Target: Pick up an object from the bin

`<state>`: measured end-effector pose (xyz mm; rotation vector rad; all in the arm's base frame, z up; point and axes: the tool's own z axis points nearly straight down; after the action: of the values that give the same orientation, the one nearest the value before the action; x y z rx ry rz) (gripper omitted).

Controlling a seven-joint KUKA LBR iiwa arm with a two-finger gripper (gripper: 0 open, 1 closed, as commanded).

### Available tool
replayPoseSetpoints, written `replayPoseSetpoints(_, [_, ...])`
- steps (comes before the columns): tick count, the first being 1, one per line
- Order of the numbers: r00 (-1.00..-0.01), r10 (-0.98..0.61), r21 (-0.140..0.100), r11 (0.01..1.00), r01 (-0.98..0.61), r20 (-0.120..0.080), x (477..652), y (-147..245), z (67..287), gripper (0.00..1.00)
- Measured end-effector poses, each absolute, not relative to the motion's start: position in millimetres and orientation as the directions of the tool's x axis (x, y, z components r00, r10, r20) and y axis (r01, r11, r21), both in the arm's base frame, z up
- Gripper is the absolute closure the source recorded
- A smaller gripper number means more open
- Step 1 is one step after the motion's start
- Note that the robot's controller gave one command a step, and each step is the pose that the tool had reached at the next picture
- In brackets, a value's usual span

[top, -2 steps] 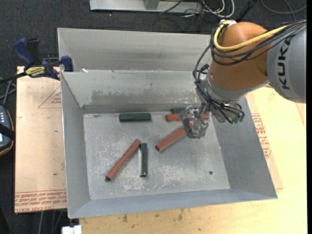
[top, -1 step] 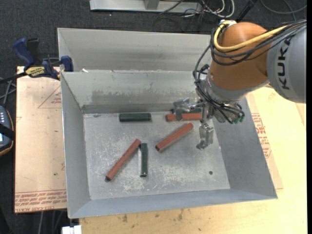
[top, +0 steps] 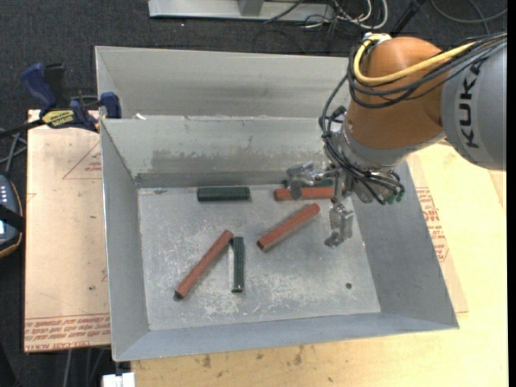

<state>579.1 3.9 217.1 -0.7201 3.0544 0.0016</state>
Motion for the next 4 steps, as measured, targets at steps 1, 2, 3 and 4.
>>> replayPoseSetpoints(1, [-0.879, -0.476, -0.003, 0.879, -0.476, -0.009, 585.2, 6, 166, 0.0])
replayPoseSetpoints(2, [-0.816, -0.578, -0.001, 0.816, -0.578, -0.003, 621.2, -7, 71, 1.0])
replayPoseSetpoints(3, [-0.816, -0.578, -0.001, 0.816, -0.578, -0.003, 621.1, -7, 71, 1.0])
replayPoseSetpoints(4, [-0.819, -0.574, -0.006, 0.819, -0.574, -0.007, 589.3, 25, 72, 1.0])
